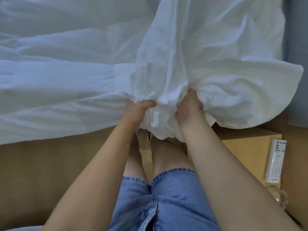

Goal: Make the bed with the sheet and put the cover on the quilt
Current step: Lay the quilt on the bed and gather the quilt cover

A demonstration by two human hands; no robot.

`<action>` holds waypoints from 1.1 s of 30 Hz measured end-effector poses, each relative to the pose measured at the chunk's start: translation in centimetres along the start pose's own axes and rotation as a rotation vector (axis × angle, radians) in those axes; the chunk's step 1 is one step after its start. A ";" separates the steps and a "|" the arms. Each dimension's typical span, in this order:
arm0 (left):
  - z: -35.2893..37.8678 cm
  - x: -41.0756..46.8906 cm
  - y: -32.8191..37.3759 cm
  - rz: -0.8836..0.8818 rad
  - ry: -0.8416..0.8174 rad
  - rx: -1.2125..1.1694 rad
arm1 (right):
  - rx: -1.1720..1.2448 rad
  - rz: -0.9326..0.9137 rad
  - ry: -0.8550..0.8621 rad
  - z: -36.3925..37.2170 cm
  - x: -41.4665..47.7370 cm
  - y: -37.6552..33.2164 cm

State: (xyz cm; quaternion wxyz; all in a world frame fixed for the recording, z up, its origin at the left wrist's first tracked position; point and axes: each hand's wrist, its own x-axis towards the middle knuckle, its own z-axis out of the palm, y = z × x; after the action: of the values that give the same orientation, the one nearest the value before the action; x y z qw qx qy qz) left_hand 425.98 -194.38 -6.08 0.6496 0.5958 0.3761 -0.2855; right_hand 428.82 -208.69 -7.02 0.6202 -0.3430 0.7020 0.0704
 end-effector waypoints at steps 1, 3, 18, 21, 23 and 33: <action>-1.7 -0.2 0.3 0.035 0.046 -0.012 | -0.004 0.006 0.001 -0.2 0.3 -0.4; -6.4 -0.5 0.4 0.103 0.155 0.054 | -0.003 0.000 -0.002 -0.6 0.8 -0.7; -17.9 -9.5 -10.3 -0.149 0.036 0.768 | -1.342 -0.530 -0.372 -6.4 -5.6 12.0; -24.9 -14.1 -12.9 -0.199 0.014 0.800 | -1.966 -0.768 -0.692 -5.3 -9.6 17.0; -29.9 -16.9 -15.0 -0.196 0.124 0.767 | -2.281 -0.941 -0.763 -3.9 -11.9 20.8; -49.7 -26.0 -26.7 -0.324 0.459 0.213 | -2.691 -1.039 -1.045 2.8 -23.0 44.5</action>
State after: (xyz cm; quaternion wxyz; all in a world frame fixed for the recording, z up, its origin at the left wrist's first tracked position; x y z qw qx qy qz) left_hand 382.35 -150.60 0.16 0.4273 0.6418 0.5712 -0.2814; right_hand 405.69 -164.58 -1.01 -0.0149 -0.7697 -0.3631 0.5249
